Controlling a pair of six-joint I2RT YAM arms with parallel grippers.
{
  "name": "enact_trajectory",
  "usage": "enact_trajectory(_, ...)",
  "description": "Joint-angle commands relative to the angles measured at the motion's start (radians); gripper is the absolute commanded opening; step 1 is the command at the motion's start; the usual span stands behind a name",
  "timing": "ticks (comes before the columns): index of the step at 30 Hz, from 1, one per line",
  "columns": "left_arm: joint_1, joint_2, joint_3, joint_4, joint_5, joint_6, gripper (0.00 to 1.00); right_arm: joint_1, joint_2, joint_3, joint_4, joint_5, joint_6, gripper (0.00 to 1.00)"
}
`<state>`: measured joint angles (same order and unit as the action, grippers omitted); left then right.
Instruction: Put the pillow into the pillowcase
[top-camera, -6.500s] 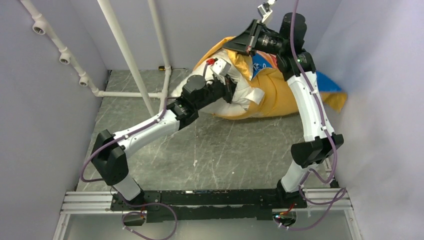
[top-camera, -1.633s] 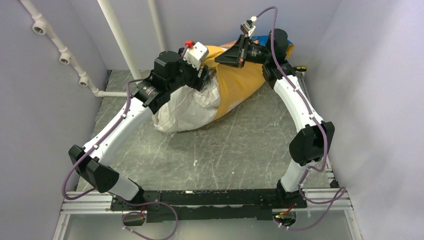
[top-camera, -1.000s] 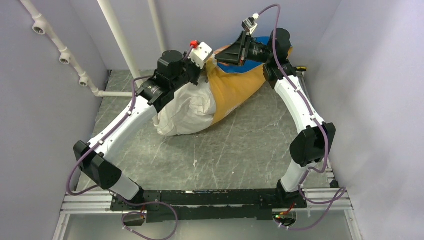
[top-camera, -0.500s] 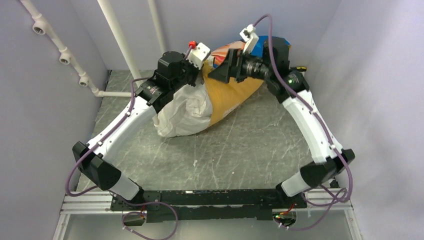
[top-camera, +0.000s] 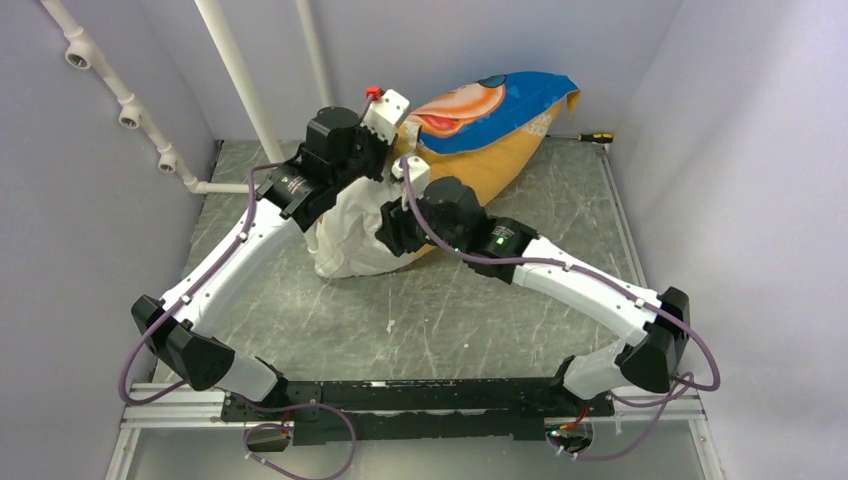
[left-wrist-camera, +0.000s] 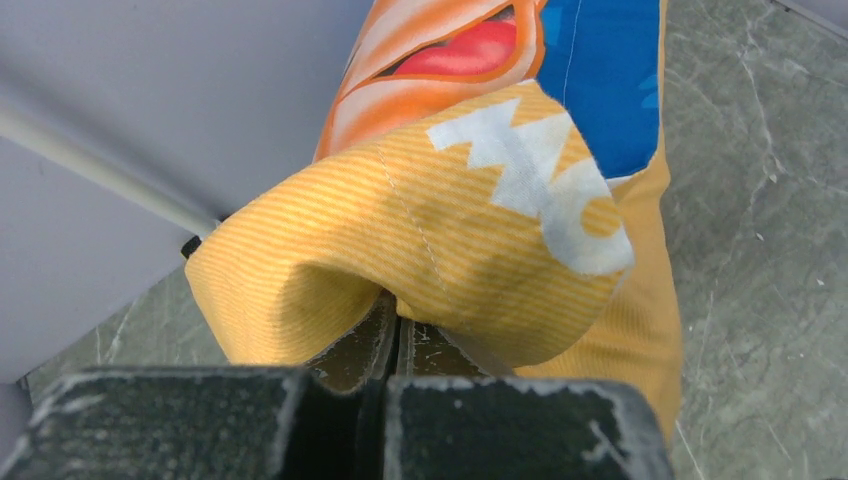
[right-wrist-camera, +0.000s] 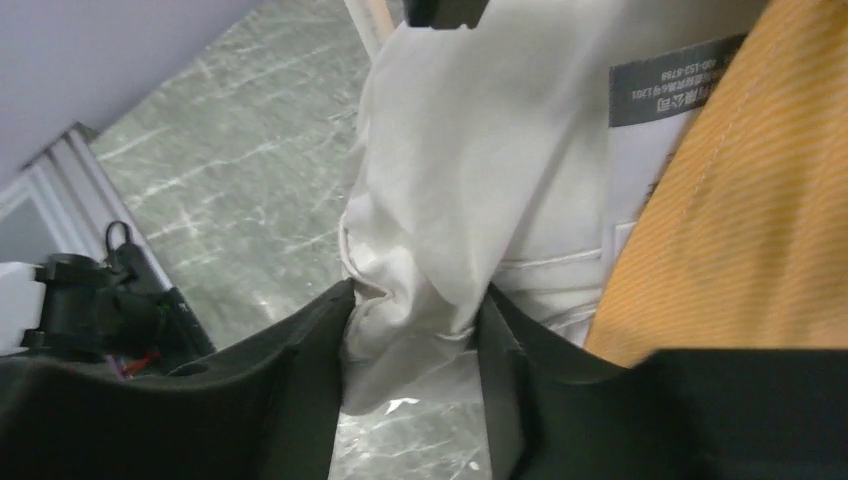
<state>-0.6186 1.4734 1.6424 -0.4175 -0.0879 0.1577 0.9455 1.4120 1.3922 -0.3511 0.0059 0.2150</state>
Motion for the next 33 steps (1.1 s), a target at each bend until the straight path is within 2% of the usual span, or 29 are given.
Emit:
enact_trajectory(1, 0.013, -0.094, 0.015, 0.073, -0.015, -0.040, 0.00, 0.020, 0.037, -0.051, 0.211, 0.081, -0.061, 0.42)
enact_trajectory(2, 0.013, -0.103, 0.012, 0.067, -0.014, -0.045, 0.00, 0.015, 0.059, -0.046, 0.209, 0.111, -0.053, 0.33)
enact_trajectory(3, 0.013, -0.112, 0.009, 0.061, -0.013, -0.054, 0.00, 0.004, 0.077, -0.044, 0.214, 0.133, -0.038, 0.29)
enact_trajectory(9, 0.013, -0.151, 0.036, -0.039, -0.044, -0.087, 0.00, -0.157, 0.193, 0.003, 0.188, 0.186, 0.101, 0.16)
enact_trajectory(14, 0.013, -0.192, 0.039, -0.107, -0.090, -0.088, 0.00, -0.250, 0.267, 0.062, 0.144, 0.239, 0.113, 0.05)
enact_trajectory(24, 0.013, -0.237, 0.051, -0.204, -0.244, -0.006, 0.00, -0.370, 0.238, 0.098, 0.161, 0.155, 0.129, 0.03)
enact_trajectory(28, 0.013, -0.228, 0.146, -0.279, -0.232, -0.005, 0.00, -0.383, 0.257, 0.138, 0.143, 0.128, 0.125, 0.03)
enact_trajectory(33, 0.013, -0.204, 0.286, -0.455, -0.142, -0.072, 0.00, -0.405, 0.281, 0.178, 0.132, 0.033, 0.145, 0.04)
